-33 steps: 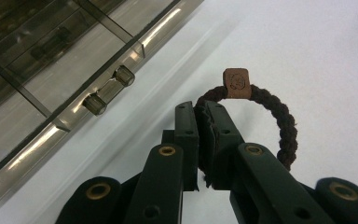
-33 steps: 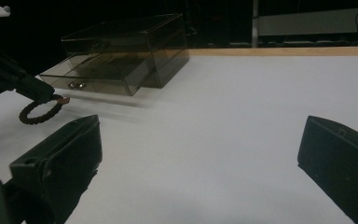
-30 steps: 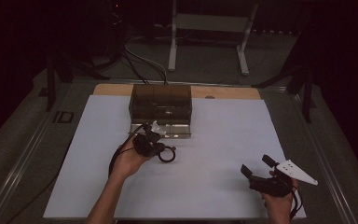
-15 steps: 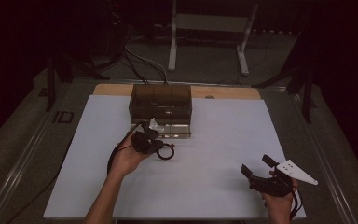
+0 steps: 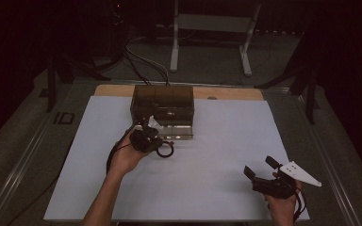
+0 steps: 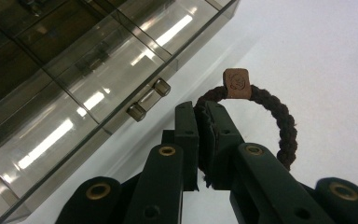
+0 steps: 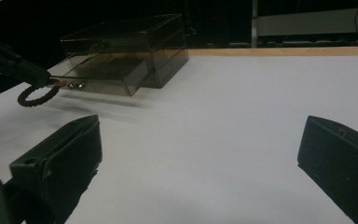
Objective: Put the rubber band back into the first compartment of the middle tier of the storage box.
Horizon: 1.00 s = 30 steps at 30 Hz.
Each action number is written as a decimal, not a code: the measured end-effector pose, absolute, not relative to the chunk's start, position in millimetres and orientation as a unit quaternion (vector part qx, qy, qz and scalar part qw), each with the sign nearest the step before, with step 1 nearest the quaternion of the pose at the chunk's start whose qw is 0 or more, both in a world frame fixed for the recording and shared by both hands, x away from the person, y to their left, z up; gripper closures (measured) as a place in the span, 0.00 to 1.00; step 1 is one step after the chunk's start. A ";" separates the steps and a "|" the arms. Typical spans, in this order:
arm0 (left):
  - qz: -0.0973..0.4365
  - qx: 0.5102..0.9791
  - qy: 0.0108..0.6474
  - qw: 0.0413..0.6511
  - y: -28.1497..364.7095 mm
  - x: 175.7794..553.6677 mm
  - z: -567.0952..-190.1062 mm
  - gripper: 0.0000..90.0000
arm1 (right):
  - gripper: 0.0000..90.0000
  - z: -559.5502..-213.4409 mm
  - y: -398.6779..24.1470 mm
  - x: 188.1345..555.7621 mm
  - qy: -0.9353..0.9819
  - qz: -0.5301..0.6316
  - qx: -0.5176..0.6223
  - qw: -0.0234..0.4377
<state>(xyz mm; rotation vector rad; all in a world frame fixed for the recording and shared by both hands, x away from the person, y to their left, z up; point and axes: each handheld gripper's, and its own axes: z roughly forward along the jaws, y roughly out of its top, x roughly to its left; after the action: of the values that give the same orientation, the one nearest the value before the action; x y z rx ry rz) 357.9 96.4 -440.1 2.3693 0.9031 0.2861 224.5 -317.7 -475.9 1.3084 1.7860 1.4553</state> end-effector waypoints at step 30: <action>0.122 0.879 0.355 0.295 106.5 364.2 -432.8 0.96 | 0.00 -476.0 -317.7 224.5 0.654 0.533 0.479 0.244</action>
<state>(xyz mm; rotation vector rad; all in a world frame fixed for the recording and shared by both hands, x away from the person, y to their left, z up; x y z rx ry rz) 364.2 106.5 -432.8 2.3390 0.9442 0.3236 224.5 -317.7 -476.0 1.3077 1.7863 1.4549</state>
